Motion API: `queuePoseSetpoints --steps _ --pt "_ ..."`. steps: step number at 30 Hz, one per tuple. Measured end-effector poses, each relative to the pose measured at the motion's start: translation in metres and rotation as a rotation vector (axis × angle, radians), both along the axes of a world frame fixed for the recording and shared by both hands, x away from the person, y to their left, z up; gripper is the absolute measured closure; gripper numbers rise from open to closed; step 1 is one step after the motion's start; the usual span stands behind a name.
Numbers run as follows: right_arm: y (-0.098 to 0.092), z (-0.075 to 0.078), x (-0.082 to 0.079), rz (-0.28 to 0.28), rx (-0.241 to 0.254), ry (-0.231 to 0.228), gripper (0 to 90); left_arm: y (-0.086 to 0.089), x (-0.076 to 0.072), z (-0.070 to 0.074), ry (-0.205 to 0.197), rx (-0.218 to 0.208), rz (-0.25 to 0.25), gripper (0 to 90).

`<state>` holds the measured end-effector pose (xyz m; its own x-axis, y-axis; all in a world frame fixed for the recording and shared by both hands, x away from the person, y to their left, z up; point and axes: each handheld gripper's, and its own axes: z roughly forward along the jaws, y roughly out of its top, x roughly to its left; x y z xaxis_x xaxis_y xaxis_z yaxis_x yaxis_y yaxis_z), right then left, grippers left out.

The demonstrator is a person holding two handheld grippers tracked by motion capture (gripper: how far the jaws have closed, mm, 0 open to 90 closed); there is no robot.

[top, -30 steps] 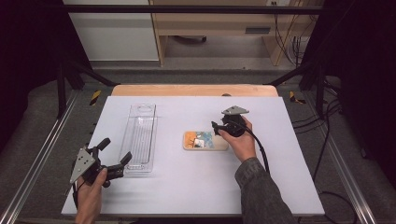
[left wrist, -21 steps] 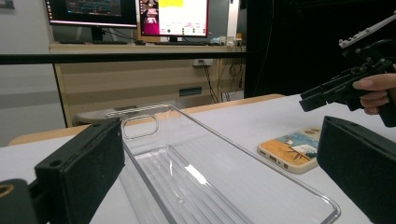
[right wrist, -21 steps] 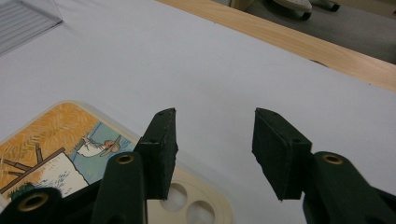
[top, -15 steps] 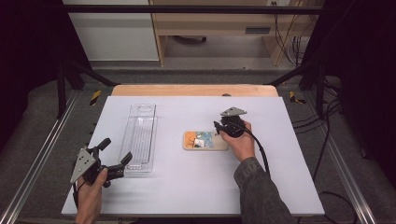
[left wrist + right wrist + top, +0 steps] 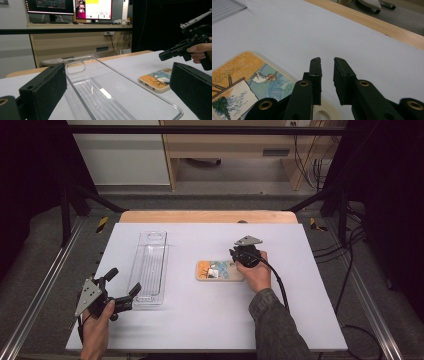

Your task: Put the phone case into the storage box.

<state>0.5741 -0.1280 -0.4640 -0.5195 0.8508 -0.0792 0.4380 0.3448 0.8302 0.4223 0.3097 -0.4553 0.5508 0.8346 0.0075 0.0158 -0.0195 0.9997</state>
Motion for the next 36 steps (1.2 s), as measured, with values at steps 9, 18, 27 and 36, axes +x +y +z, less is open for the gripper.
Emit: queuePoseSetpoints --steps 9,18,27,36 --pt "0.002 0.0 0.0 -0.01 0.01 -0.004 89.1 0.0 0.0 0.0 -0.001 0.002 0.001 0.9" --pt "0.002 -0.002 0.001 -0.005 0.007 0.0 90.0 0.0 0.0 0.0 0.001 0.007 -0.003 1.0" --pt "0.005 -0.006 0.003 -0.007 -0.003 0.013 90.0 0.001 0.0 0.0 0.004 0.003 0.0 1.1" --pt "0.006 -0.012 0.006 -0.012 -0.014 0.024 90.0 0.0 0.0 0.0 0.003 0.003 -0.004 1.1"
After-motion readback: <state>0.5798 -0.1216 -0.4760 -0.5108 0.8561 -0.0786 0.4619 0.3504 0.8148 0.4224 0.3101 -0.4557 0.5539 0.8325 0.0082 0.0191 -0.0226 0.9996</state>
